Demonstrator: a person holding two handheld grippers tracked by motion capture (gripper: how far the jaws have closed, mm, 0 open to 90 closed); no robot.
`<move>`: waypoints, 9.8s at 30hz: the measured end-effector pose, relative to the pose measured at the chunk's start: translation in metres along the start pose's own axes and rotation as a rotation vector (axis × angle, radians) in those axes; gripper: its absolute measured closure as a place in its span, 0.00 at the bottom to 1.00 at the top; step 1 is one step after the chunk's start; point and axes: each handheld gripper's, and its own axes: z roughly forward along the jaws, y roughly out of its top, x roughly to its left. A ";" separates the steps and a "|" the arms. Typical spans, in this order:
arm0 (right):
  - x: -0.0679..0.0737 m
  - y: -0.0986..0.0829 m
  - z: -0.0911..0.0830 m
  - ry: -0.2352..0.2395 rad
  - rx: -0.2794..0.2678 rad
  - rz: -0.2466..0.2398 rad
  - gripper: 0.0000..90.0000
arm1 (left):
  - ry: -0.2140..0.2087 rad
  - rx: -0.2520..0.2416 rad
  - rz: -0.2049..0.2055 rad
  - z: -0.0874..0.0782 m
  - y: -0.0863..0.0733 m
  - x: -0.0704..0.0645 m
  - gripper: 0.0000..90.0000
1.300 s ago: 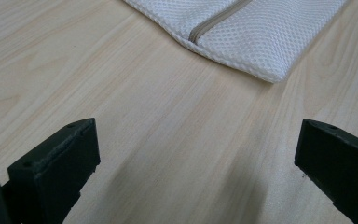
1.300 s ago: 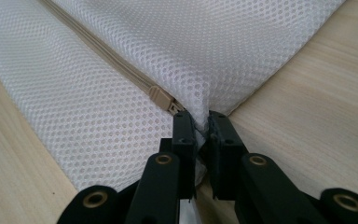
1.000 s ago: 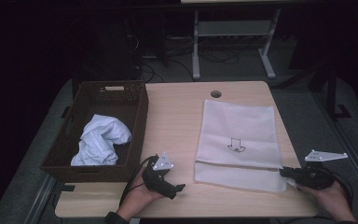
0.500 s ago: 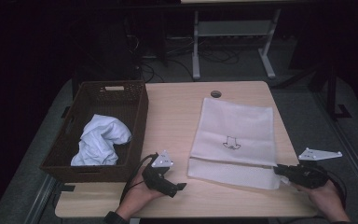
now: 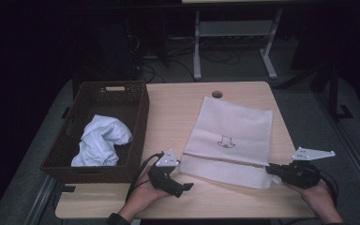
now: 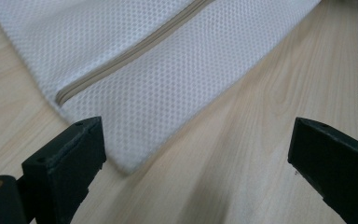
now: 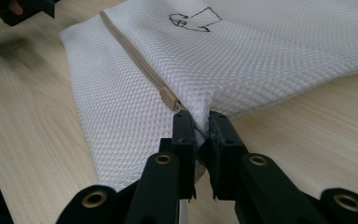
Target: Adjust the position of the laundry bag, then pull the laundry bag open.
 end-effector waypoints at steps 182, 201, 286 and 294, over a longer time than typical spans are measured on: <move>0.044 0.010 0.007 0.040 -0.017 -0.145 0.93 | -0.198 0.043 0.048 0.102 0.090 -0.042 0.97; 0.038 0.009 0.000 0.020 -0.048 -0.130 0.93 | -0.160 0.066 0.038 0.091 0.090 -0.035 0.97; 0.016 0.001 -0.016 -0.109 -0.048 -0.088 0.93 | 0.043 0.188 -0.092 0.039 0.042 0.051 0.97; 0.013 -0.001 -0.019 -0.110 -0.045 -0.086 0.93 | 0.046 0.187 -0.112 0.033 0.040 0.060 0.97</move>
